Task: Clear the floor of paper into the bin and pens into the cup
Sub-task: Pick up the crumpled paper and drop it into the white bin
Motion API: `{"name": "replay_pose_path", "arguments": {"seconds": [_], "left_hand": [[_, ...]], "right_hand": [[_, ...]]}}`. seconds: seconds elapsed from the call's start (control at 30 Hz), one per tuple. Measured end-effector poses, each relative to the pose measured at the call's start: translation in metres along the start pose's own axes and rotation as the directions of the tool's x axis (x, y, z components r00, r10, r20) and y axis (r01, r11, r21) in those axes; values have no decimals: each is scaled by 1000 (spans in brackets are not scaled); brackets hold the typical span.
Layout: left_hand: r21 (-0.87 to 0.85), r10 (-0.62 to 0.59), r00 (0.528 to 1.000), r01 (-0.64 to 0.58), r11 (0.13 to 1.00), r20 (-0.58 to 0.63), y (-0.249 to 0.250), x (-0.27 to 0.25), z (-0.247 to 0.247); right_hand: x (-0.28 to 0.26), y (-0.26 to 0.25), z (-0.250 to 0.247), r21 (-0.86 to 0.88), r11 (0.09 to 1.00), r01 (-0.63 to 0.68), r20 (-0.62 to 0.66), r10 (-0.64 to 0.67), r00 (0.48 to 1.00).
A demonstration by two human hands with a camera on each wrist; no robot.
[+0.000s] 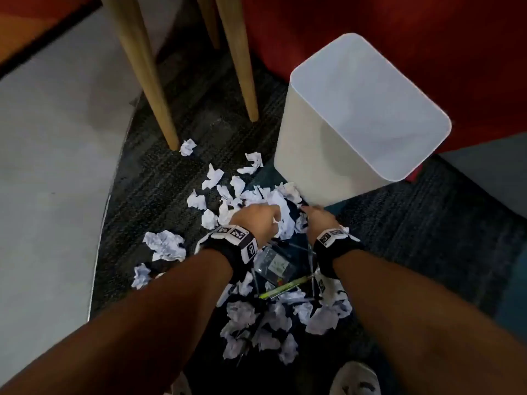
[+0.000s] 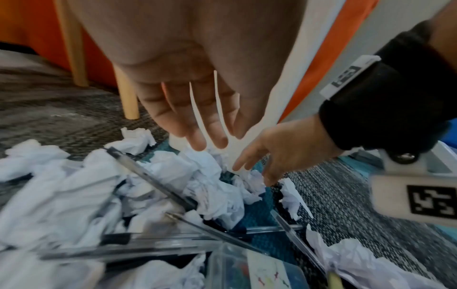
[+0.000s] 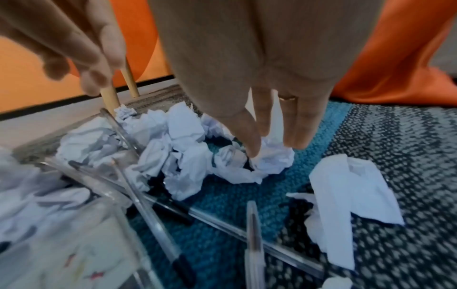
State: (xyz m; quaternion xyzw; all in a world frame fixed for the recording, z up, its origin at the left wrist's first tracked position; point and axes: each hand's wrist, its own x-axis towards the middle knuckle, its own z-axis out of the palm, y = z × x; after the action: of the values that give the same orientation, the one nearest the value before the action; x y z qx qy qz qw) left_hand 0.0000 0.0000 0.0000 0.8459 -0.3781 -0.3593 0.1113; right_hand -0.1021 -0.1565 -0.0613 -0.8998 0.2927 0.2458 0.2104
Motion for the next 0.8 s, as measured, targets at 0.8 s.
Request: {"name": "replay_pose_path", "arguments": {"seconds": [0.8], "left_hand": [[439, 91, 994, -105, 892, 53, 65, 61, 70]], "right_hand": [[-26, 47, 10, -215, 975, -46, -92, 27, 995]]}}
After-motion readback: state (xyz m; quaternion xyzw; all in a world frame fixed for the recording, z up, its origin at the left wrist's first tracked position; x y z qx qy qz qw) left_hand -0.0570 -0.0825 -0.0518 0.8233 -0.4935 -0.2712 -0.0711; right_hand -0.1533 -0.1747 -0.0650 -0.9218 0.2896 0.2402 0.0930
